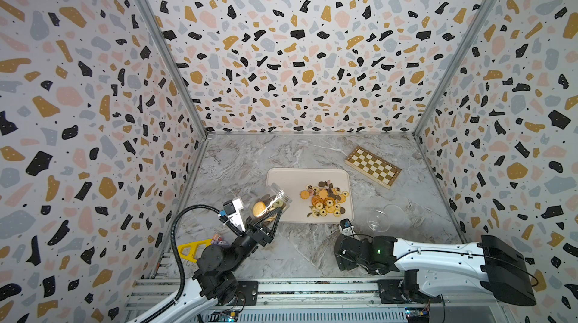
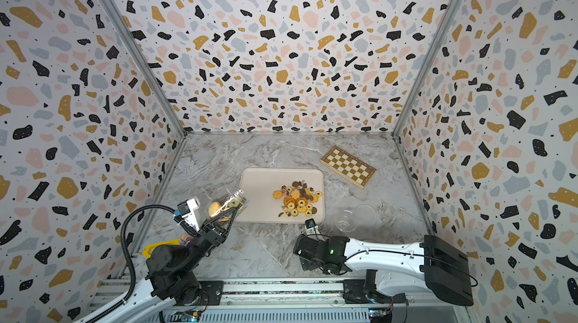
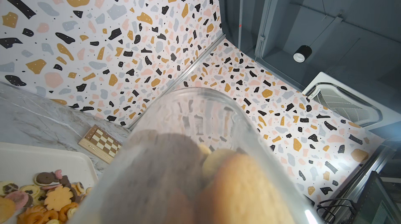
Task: Pour the cookies out of the jar
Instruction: Place the lid at the center of the board.
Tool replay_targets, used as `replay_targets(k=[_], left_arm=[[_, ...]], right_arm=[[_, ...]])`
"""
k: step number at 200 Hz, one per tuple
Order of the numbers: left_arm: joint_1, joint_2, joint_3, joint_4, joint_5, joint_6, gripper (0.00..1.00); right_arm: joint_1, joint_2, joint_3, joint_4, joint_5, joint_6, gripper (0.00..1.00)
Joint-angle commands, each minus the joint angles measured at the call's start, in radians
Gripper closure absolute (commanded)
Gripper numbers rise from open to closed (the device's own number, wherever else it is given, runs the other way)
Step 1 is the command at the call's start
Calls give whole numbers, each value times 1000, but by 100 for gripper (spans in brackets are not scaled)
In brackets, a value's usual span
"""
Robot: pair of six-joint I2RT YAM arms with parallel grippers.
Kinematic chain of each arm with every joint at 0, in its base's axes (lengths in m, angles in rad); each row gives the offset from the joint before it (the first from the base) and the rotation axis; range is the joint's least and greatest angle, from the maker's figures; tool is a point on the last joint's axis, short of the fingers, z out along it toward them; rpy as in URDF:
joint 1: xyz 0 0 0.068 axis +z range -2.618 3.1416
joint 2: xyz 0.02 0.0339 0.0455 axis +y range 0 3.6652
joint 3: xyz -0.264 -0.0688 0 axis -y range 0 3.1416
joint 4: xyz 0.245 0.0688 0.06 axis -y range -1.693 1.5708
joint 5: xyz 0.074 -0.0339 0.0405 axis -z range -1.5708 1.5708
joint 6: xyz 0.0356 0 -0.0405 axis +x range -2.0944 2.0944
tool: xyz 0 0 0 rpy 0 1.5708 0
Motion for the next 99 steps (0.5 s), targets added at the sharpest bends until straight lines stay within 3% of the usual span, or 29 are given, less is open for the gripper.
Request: replay_targets(k=[1, 42, 99], left_arm=[[6, -12, 28, 125, 6, 28, 100], [5, -21, 19, 107, -7, 30, 100], [6, -10, 1, 51, -27, 85, 100]], right_arm=[[3, 6, -10, 3, 30, 7, 28], [2, -50, -12, 16, 1, -20, 0], [13, -177, 150, -151, 8, -30, 1]])
